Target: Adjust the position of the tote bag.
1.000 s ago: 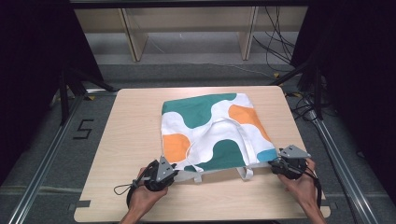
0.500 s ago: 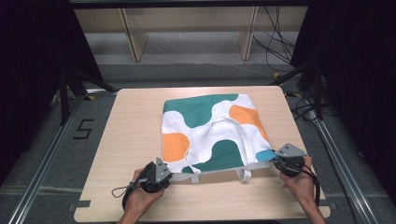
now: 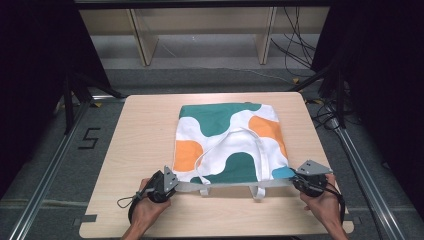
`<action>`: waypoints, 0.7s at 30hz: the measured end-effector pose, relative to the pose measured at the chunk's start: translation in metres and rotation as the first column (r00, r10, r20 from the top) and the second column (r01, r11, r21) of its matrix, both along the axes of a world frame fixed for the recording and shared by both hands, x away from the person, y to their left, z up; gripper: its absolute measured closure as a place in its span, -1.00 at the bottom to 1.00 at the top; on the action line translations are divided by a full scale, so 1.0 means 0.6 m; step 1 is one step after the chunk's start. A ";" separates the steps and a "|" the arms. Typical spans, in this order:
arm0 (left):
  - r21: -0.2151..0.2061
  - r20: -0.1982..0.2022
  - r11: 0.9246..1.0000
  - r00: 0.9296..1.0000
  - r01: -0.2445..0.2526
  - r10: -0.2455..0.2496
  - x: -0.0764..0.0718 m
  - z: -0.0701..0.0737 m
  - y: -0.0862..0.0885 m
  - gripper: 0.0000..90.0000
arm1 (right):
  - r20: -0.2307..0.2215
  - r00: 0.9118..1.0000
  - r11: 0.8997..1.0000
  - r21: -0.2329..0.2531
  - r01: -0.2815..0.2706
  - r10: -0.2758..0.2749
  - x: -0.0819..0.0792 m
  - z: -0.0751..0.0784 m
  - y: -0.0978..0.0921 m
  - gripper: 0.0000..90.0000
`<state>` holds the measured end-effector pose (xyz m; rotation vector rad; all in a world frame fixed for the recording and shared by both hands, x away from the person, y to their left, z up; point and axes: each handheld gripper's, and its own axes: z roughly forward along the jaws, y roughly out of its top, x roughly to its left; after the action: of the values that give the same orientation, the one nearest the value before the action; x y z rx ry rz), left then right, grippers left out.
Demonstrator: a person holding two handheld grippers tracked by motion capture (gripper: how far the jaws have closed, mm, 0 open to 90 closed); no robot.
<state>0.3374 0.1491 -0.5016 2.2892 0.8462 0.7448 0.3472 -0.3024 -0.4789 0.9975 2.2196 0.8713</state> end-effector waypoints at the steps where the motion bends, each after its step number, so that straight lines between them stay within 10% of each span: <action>1: -0.003 -0.012 1.000 1.000 0.010 -0.010 -0.002 0.002 0.000 0.75 | -0.008 1.000 1.000 0.020 0.022 -0.021 -0.003 0.000 0.001 0.87; 21: -0.105 -0.044 0.990 0.994 0.090 -0.095 -0.026 0.020 0.017 0.73 | -0.043 0.999 0.985 0.171 0.021 -0.014 -0.030 0.011 -0.023 0.87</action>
<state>0.3219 0.1595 -0.4897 2.2460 0.7757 0.5928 0.3292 -0.3164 -0.4720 1.1216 2.1952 1.0574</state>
